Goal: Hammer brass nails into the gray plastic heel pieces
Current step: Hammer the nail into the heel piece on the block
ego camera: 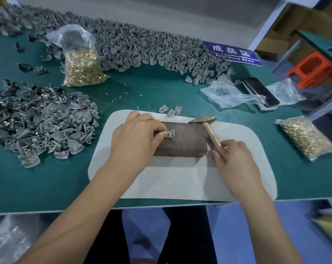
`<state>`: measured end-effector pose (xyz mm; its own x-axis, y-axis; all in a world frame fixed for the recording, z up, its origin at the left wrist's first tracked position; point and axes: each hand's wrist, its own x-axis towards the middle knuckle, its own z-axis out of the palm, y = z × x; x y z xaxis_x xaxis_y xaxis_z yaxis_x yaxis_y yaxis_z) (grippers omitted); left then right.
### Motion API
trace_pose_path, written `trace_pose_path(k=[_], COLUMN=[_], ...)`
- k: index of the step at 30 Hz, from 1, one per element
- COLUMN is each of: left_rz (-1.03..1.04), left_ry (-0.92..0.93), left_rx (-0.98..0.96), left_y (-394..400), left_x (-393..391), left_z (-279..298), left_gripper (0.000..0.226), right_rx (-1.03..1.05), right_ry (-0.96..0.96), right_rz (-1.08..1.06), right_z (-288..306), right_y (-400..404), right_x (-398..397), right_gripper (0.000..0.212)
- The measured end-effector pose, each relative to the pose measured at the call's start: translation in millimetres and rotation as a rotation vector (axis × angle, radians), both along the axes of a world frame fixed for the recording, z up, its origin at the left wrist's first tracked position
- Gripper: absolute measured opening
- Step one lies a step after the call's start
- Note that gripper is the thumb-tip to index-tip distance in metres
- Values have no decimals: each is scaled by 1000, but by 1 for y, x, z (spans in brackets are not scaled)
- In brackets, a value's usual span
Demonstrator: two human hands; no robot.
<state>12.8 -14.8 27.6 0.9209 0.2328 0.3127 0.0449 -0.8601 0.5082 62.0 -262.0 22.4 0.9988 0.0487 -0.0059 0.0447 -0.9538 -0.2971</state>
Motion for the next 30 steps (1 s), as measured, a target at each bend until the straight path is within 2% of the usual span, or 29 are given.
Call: trace_pose_path(k=[7,9,11,14,16,18,20,23,27,30], left_rz=[73,85,97,110,116,118,118,100,94,101], left_ry=[-7,-10,-8,-11,-15,-14,-1,7,6,-2], left_rx=[2,-1,4,26,30,23,30,37,59,57], left_y=[-9,-11,-13,-13,-13,-14,-15,-13,-13,-14], left_x=[-3,-4,-3,-2,-2,-3,-3,-3,-4,-4], left_z=[-2,-2,-1,0,-1,-4,-4,-2,0,1], left_gripper=[8,8,8,9,10,10,11,10,9,9], right_rx=[-3,155,429,762,837,817,820,789,548,385], right_ry=[-89,-126,-90,90,187,209,198,154,44,-48], right_rz=[22,65,115,138,201,323,397,357,356,380], right_z=[7,13,18,22,20,19,16,15,17,24], right_y=[-7,-14,-17,-12,-5,1,5,9,14,20], right_x=[4,3,2,-3,-12,-21,-27,-27,-23,-24], right_gripper=[27,21,19,25,21,21,33,30,14,31])
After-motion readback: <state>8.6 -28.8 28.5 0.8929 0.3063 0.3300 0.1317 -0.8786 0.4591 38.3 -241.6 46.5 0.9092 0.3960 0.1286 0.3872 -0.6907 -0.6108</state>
